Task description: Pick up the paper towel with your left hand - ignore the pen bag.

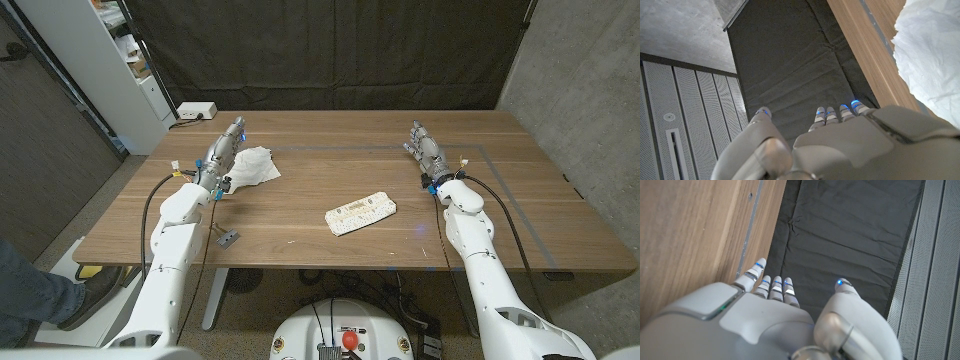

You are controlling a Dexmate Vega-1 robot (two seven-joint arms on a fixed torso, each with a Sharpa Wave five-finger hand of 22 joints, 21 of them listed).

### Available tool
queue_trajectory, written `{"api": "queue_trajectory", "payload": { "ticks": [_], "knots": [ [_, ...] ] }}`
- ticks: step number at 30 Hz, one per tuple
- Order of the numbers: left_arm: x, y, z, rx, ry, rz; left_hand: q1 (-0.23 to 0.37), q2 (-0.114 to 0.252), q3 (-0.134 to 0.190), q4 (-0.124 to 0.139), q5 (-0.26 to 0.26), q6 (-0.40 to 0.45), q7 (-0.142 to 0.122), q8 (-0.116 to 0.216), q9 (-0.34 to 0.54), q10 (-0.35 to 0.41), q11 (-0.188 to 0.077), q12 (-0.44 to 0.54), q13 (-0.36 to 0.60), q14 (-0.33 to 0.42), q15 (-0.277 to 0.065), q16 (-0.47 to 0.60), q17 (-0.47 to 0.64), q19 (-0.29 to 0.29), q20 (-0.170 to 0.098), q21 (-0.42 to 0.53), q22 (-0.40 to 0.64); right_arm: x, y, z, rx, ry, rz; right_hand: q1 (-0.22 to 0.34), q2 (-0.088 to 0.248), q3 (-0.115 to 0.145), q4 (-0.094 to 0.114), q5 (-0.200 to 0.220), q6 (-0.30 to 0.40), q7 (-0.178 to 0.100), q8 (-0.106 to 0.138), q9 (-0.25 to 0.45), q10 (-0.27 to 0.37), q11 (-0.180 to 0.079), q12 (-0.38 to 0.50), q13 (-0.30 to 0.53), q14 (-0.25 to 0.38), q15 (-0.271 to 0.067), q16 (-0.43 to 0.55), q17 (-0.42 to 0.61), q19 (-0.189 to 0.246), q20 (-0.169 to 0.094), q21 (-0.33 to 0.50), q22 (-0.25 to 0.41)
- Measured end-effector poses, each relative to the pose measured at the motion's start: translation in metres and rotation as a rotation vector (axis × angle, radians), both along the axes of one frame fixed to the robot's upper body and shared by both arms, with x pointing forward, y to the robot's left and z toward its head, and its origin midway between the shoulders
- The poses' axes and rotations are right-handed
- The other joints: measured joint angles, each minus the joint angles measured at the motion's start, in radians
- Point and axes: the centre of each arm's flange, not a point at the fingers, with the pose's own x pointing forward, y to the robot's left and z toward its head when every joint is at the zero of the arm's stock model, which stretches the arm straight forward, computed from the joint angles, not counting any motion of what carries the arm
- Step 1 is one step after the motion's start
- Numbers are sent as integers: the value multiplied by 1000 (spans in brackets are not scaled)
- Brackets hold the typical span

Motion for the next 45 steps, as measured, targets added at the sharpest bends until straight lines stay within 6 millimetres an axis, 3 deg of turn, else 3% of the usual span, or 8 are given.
{"api": "queue_trajectory", "payload": {
  "ticks": [45],
  "knots": [
    [-31,19,4,126,-77,169,30,22,11,-28,0,37,-9,4,0,29,-17,0,0,9,-9,0,0,-2,13,-19,0,-1,4,4,8,-5,4,-4,4,-3,-3,0,3,3,0,0,0,0,0,0,0,0,0,-5,-4,4,0,0]
  ]
}}
